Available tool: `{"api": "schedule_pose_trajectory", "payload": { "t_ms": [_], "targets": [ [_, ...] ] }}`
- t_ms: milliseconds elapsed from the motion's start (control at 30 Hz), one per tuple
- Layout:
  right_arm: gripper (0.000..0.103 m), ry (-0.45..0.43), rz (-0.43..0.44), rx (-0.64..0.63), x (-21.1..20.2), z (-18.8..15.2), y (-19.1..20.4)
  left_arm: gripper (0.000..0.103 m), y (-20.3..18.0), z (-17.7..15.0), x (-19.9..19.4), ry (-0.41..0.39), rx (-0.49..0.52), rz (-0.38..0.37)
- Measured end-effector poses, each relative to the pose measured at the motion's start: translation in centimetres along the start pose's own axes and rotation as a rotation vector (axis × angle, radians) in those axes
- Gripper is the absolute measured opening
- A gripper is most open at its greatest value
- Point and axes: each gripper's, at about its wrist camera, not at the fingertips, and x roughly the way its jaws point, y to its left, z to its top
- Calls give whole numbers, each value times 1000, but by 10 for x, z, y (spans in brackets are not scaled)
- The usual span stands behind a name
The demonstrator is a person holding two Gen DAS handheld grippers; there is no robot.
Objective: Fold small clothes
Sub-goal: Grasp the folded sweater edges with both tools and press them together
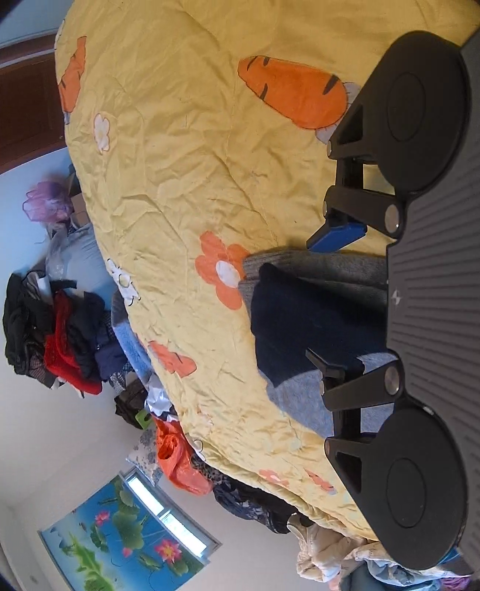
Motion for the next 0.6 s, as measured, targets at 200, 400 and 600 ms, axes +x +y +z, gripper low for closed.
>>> {"api": "schedule_pose_trajectory", "payload": {
  "t_ms": [200,400,600],
  "targets": [
    [60,92,-88,-28,45,11,6,63,9,-3,16,31,-92,-23],
    [19,65,-45,-113,42,5,16,25,9,-8,13,37,-122,-82],
    [7,74,-99,-49,42,10,-21,18,24,-13,15,55,-209,-133]
  ]
}}
